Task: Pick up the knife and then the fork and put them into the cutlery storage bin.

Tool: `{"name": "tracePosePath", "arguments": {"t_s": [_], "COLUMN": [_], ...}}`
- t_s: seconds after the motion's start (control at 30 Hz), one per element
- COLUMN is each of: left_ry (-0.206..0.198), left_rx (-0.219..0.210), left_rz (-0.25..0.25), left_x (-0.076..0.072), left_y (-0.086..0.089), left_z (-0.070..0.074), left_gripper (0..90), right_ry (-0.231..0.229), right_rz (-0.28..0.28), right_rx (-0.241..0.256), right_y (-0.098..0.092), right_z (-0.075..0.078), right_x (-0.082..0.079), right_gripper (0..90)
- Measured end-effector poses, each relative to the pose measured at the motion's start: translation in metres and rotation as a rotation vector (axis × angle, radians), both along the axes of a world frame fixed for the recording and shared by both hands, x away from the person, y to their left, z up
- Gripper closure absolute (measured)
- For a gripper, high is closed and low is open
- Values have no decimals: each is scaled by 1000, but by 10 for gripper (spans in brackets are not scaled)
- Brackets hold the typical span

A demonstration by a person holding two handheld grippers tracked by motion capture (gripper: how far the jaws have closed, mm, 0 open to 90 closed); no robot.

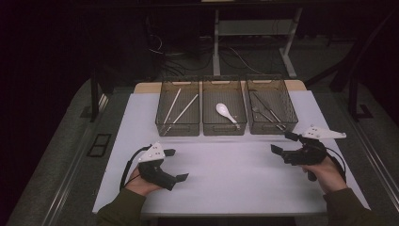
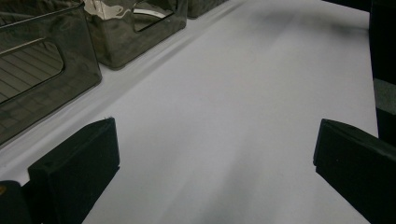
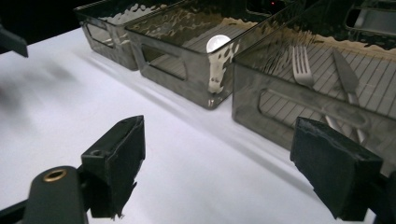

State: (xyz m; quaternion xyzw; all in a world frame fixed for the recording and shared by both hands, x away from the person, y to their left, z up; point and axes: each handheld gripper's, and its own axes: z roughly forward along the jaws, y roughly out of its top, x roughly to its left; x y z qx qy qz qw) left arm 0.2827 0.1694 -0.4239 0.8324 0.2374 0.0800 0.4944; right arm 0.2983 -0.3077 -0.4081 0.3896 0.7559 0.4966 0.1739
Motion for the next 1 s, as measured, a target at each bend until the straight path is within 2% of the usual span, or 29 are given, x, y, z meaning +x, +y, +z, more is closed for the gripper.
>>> {"name": "tracePosePath", "arguments": {"t_s": [0.2, 0.37, 0.53, 0.7, 0.8, 1.0], "left_ry": [1, 0, 0, 0, 0, -1], "left_rx": [-1, 0, 1, 4, 3, 3], "left_rz": [2, 1, 1, -1, -1, -2], "left_x": [0, -1, 0, 0, 0, 0], "left_y": [0, -1, -1, -1, -1, -1], "left_z": [0, 0, 0, 0, 0, 0], "left_gripper": [0, 0, 0, 0, 0, 0], "right_ry": [9, 29, 43, 31, 29, 25], "right_rz": [14, 25, 49, 28, 21, 25], "right_rx": [1, 43, 30, 24, -1, 2], "right_y": [2, 4, 6, 1, 0, 0], "right_z": [-8, -19, -27, -29, -30, -30], "right_x": [-13, -26, -37, -40, -41, -42], "right_gripper": [169, 168, 157, 155, 155, 155]}}
